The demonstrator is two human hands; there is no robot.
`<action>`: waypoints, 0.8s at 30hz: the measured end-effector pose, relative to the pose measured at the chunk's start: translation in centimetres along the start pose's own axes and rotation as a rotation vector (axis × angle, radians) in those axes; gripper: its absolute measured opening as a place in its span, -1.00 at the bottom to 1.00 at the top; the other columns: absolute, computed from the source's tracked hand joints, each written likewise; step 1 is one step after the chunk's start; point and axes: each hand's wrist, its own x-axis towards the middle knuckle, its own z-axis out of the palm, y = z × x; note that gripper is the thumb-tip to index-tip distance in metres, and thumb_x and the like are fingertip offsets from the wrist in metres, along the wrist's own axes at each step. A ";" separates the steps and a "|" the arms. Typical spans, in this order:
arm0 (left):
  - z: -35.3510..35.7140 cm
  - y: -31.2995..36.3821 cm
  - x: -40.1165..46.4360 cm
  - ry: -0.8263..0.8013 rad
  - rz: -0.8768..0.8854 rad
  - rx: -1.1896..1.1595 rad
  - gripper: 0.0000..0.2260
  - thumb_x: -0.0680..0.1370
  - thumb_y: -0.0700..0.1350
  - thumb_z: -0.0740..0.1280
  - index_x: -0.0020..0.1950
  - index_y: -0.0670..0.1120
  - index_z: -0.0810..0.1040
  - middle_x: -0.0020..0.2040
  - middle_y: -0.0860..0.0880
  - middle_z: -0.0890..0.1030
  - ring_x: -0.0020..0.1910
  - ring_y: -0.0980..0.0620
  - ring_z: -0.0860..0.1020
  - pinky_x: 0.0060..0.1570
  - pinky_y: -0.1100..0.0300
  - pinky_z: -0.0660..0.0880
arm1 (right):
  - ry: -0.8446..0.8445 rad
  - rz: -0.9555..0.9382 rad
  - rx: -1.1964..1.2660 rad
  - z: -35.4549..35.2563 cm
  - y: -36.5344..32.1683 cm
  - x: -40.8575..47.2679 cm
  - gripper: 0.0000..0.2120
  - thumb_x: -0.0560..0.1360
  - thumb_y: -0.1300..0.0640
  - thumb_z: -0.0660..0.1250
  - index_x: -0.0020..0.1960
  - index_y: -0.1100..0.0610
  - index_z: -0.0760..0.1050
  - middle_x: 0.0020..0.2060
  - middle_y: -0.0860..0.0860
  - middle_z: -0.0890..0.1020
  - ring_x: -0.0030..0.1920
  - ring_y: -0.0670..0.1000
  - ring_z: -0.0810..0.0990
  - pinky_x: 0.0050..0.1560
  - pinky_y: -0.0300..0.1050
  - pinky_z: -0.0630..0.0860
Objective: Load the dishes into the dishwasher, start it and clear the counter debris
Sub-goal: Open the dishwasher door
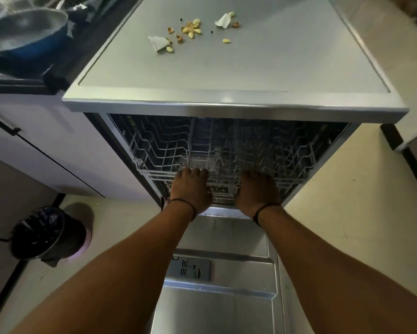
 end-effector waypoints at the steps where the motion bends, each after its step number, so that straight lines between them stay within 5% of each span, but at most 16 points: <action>1: 0.1 0.3 -0.9 -0.025 -0.002 -0.005 -0.47 0.51 0.10 0.29 0.45 0.00 0.28 0.38 -0.08 0.42 0.37 -0.15 0.34 0.38 -0.03 0.24 | -0.023 0.015 0.011 0.1 0.0 -0.9 -0.42 0.43 -0.04 0.33 0.41 0.05 0.31 0.32 0.08 0.45 0.32 0.17 0.40 0.38 0.06 0.28; 5: 0.2 0.3 -4.6 -0.143 -0.019 -0.011 -0.44 0.51 0.09 0.27 0.48 0.00 0.26 0.37 -0.08 0.43 0.36 -0.16 0.34 0.38 -0.01 0.25 | -0.093 0.006 0.025 -0.4 -0.6 -5.2 -0.45 0.46 0.00 0.31 0.43 0.05 0.31 0.35 0.06 0.43 0.34 0.14 0.39 0.37 -0.03 0.26; 12: -1.3 0.6 -12.2 -0.325 -0.010 -0.052 -0.51 0.47 0.06 0.30 0.38 -0.03 0.37 0.31 -0.11 0.48 0.31 -0.16 0.40 0.30 -0.02 0.34 | -0.189 0.034 0.112 -2.4 -2.0 -13.5 -0.69 0.47 0.09 0.27 0.20 0.08 0.53 0.13 0.06 0.60 0.14 0.11 0.55 0.17 -0.08 0.47; 24: -0.8 0.9 -23.0 -0.389 -0.009 -0.173 -0.67 0.50 -0.04 0.27 0.27 -0.01 0.48 0.22 -0.08 0.55 0.21 -0.10 0.49 0.22 0.03 0.45 | -0.372 0.209 0.177 -2.8 -3.7 -23.4 -0.78 0.47 0.07 0.25 0.04 0.07 0.60 0.01 0.04 0.65 0.03 0.07 0.61 0.03 -0.15 0.51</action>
